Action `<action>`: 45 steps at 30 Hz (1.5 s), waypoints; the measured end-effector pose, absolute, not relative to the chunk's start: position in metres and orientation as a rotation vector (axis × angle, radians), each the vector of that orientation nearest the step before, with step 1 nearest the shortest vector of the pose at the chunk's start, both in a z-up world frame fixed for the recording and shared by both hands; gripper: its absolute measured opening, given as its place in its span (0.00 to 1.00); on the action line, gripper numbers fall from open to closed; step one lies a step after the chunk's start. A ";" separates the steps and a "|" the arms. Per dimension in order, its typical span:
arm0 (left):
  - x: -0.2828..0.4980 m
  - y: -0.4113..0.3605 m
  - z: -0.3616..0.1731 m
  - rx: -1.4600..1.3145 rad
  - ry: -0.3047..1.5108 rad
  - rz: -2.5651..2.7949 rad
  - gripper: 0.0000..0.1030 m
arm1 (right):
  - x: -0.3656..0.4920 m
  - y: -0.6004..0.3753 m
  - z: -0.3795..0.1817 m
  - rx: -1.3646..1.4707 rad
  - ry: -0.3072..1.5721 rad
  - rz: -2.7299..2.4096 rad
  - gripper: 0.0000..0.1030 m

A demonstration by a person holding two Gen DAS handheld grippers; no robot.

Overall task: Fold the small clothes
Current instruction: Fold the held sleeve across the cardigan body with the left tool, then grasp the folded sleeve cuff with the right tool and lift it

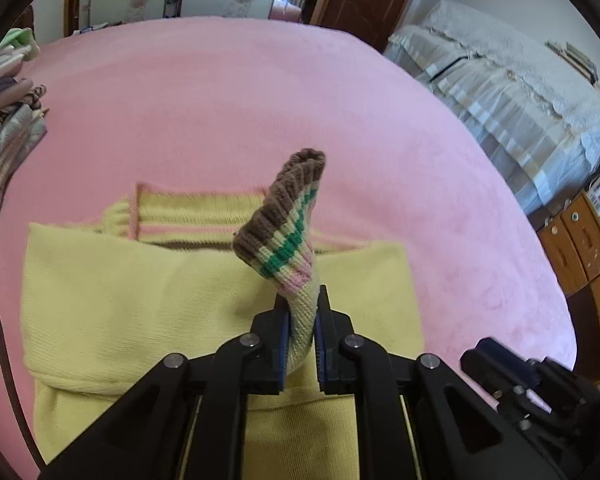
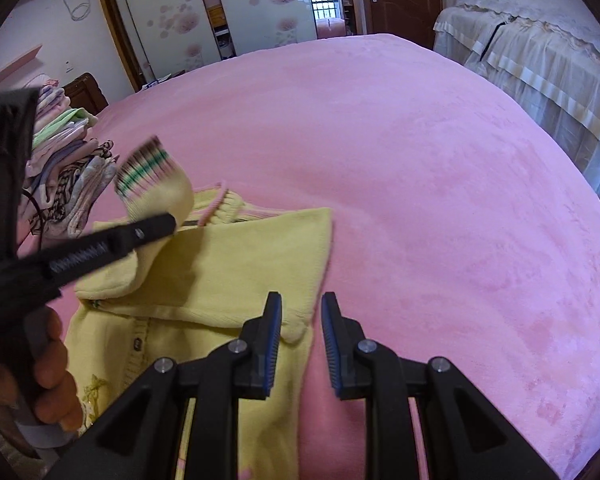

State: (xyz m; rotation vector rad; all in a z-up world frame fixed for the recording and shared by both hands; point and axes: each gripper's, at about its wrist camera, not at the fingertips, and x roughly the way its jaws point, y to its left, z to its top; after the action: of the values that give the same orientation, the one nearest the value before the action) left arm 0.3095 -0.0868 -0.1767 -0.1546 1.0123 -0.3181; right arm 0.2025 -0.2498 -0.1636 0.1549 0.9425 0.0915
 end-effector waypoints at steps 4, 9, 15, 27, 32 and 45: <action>0.304 -0.088 -0.188 -0.139 1.039 -0.343 0.23 | 0.201 -0.257 -0.169 0.173 0.954 0.100 0.20; 0.292 -0.079 -0.189 -0.120 1.029 -0.335 0.29 | 0.204 -0.256 -0.173 0.186 0.962 0.126 0.20; 0.267 -0.033 -0.177 -0.123 1.009 -0.300 0.35 | 0.218 -0.249 -0.169 0.224 0.987 0.180 0.27; 0.250 0.081 -0.193 -0.315 1.037 -0.158 0.40 | 0.256 -0.258 -0.163 0.409 1.045 0.254 0.43; 0.253 0.099 -0.207 -0.307 1.045 -0.119 0.40 | 0.276 -0.262 -0.185 0.572 1.133 0.310 0.43; 0.266 0.108 -0.224 -0.214 1.049 -0.021 0.40 | 0.286 -0.234 -0.208 0.585 1.194 0.326 0.38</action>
State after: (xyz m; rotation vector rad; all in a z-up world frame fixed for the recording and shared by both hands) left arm 0.2659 0.1084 -0.2238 -0.2139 1.0488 -0.0212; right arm 0.2863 -0.2337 -0.2076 0.5846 1.1935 0.3258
